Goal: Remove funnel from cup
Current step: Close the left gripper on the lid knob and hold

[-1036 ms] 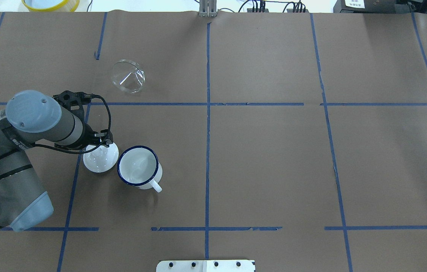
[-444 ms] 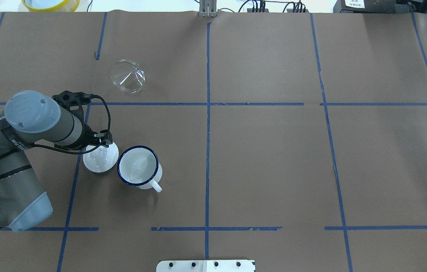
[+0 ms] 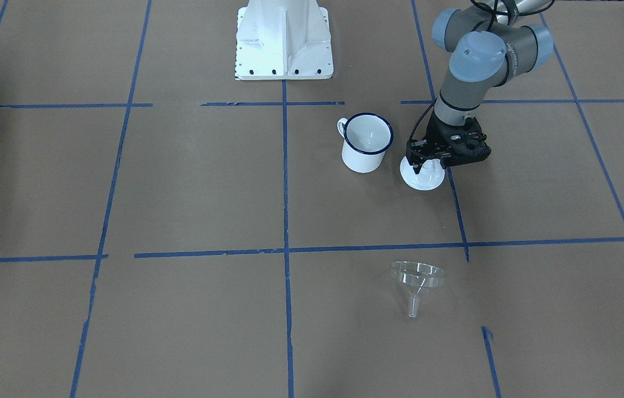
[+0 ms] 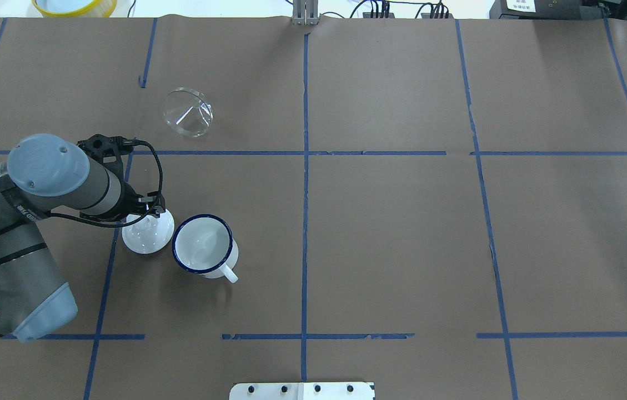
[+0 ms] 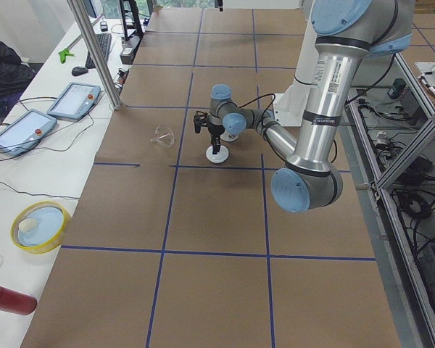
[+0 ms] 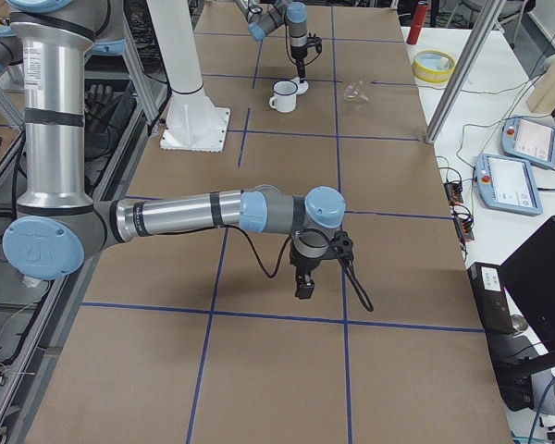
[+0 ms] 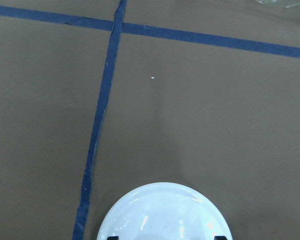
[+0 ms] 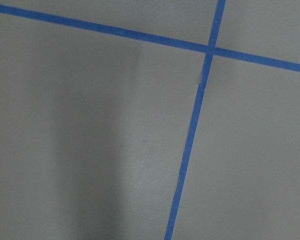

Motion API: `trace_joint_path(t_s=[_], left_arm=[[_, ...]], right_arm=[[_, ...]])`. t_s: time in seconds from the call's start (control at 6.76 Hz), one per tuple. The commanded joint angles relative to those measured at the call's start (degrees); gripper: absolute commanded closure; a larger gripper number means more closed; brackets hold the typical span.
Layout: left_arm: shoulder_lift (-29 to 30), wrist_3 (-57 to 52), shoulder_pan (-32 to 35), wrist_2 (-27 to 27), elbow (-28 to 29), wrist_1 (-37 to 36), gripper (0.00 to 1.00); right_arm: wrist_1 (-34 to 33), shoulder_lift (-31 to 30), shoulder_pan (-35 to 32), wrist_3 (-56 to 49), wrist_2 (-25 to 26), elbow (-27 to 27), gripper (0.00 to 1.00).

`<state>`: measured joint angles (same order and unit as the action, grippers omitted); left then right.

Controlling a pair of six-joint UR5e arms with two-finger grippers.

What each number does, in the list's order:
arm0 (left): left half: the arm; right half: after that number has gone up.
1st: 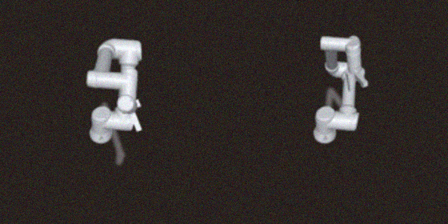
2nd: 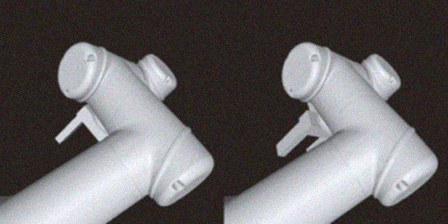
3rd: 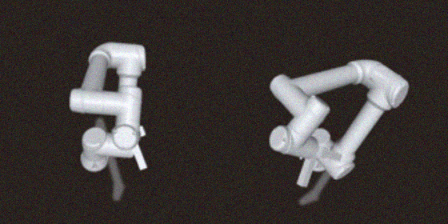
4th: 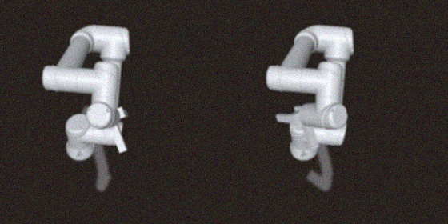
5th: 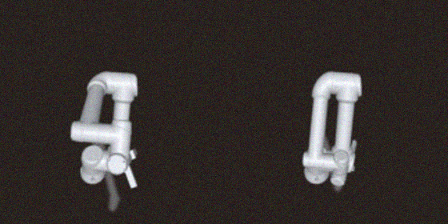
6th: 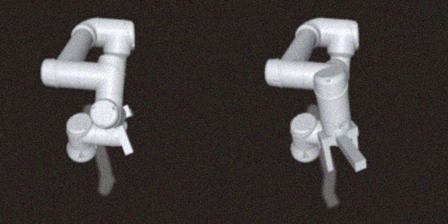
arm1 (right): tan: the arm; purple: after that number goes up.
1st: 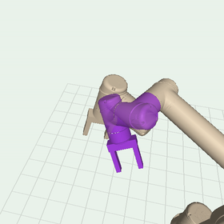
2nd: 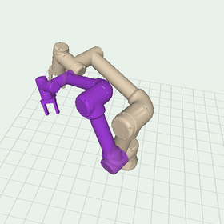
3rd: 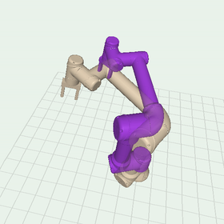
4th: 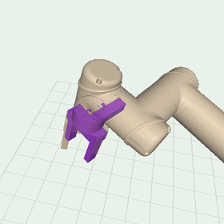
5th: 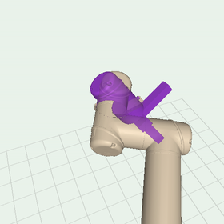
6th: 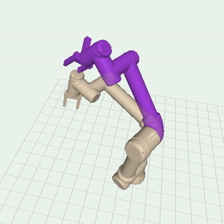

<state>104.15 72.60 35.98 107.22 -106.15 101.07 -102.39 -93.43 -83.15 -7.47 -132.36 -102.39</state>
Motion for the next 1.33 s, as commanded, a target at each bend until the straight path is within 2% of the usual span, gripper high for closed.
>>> trace_joint_path(t_s=[0.0, 0.3, 0.44, 0.74, 1.04, 1.18], left_arm=[[0.0, 0.0, -0.03, 0.01, -0.03, 0.0, 0.3], [0.0, 0.0, -0.03, 0.01, 0.06, 0.09, 0.38], [0.0, 0.0, -0.03, 0.27, 0.06, 0.09, 0.45], [-0.09, 0.0, -0.12, 1.68, 0.15, 0.09, 0.49], [-0.09, 0.0, -0.03, 1.68, -0.11, 0.09, 0.65], [-0.18, 0.0, -0.03, 1.77, -0.29, 0.0, 0.79]], right_arm=[[0.0, 0.0, 0.0, 0.0, 0.0, 0.0, 0.0], [0.0, 0.0, 0.0, 0.0, 0.0, 0.0, 0.0], [0.0, 0.0, 0.0, 0.0, 0.0, 0.09, 0.0], [0.0, 0.09, 0.0, 0.0, 0.0, 0.0, 0.0], [0.0, 0.0, 0.0, 0.0, 0.0, 0.09, 0.0], [0.0, 0.0, 0.0, 0.0, 0.0, 0.0, 0.0]])
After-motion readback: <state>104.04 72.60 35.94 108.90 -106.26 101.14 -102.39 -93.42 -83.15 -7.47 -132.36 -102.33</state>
